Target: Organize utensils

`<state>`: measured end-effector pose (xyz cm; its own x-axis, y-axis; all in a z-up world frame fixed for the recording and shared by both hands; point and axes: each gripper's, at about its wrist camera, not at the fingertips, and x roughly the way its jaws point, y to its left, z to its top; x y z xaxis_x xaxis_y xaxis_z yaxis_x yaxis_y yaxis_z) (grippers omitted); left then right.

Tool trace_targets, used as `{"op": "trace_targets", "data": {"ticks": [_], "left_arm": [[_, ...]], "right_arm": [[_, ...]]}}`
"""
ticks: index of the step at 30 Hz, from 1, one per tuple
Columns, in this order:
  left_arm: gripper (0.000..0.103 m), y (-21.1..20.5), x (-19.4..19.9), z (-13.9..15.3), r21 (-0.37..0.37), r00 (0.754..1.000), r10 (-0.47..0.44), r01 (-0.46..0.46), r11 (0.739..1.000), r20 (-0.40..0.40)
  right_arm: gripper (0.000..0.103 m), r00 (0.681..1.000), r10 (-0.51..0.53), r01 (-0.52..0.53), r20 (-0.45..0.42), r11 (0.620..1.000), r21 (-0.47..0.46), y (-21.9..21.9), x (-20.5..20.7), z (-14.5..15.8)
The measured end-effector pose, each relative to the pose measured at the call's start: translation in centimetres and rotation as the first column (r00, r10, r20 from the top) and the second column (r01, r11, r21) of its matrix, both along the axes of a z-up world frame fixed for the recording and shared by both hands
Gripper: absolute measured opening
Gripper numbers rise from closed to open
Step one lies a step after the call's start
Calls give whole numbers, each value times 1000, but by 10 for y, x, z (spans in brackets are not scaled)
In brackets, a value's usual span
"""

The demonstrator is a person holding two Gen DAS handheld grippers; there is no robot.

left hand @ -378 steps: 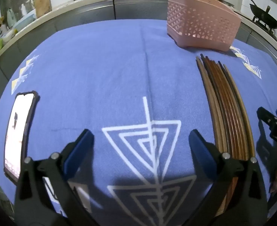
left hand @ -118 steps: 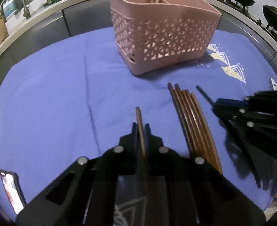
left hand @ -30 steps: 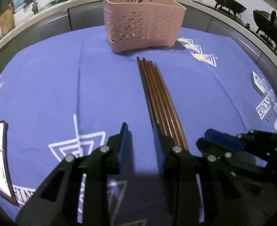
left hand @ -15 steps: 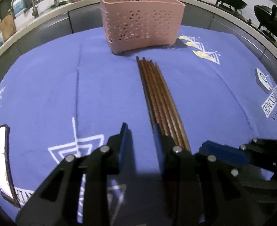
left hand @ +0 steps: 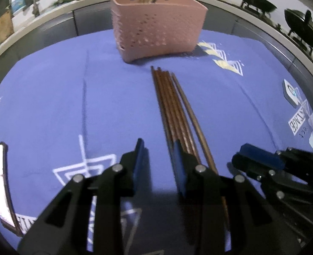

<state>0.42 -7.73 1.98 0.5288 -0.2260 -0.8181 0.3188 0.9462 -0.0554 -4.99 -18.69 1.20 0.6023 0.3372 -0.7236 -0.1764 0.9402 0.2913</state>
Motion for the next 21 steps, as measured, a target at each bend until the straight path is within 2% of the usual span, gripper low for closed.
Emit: {"op": "trace_targets", "data": {"ticks": [7, 12, 15, 17, 20, 21], "left_arm": [[27, -2, 3, -5, 48, 1000, 14, -15, 999, 14], [27, -2, 6, -6, 29, 1000, 7, -7, 1000, -16], [27, -3, 6, -4, 17, 1000, 3, -3, 1000, -18], [27, -4, 6, -5, 44, 1000, 10, -10, 999, -9], [27, -2, 9, -8, 44, 1000, 19, -18, 999, -20], [27, -1, 9, -8, 42, 1000, 20, -19, 999, -23]], "right_arm": [[15, 999, 46, -46, -13, 999, 8, 15, 1, -5], [15, 997, 78, -78, -11, 997, 9, 22, -3, -5], [15, 995, 102, -102, -4, 995, -8, 28, -5, -6], [15, 993, 115, -115, -13, 993, -29, 33, -4, -9], [15, 995, 99, -99, -12, 991, -84, 36, -2, -15], [15, 995, 94, -95, -22, 993, -69, 32, -1, -16]]}}
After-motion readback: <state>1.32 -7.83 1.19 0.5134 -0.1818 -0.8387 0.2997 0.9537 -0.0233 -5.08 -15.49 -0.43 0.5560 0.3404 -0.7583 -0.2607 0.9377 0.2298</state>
